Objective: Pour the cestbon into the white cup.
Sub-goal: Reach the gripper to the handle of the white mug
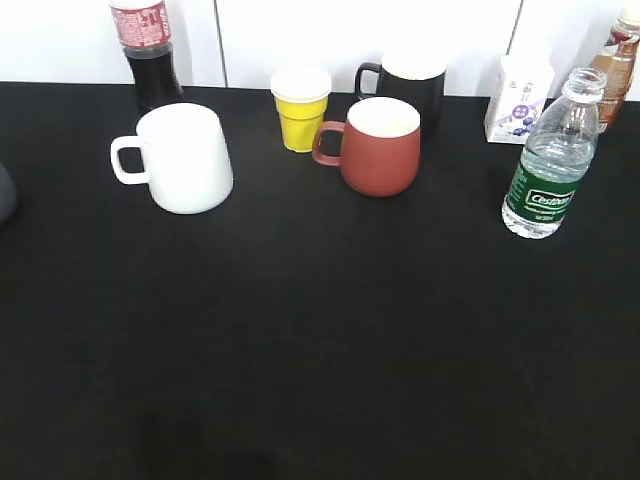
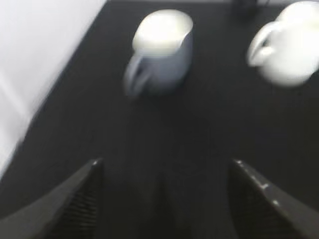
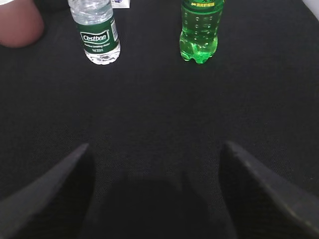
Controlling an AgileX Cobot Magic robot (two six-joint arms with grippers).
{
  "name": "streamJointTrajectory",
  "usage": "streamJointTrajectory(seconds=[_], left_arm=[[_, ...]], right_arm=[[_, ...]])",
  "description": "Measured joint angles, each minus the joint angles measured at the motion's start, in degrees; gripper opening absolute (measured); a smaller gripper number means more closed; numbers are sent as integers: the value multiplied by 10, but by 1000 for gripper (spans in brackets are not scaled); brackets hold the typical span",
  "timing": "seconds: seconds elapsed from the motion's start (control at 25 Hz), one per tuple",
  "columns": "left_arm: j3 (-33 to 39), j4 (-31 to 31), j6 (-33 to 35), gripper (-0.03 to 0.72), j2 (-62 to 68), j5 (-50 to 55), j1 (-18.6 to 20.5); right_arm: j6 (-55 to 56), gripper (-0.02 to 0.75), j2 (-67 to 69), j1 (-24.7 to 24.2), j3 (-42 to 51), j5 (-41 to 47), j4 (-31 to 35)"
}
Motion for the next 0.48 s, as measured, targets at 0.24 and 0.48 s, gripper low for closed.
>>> streamJointTrajectory(seconds=[0.24, 0.48], left_arm=[[-1, -137, 95, 584, 264, -396, -5], [82, -179, 97, 585, 489, -692, -218]], right_arm=[[0, 592, 0, 0, 0, 0, 0], [0, 592, 0, 0, 0, 0, 0]])
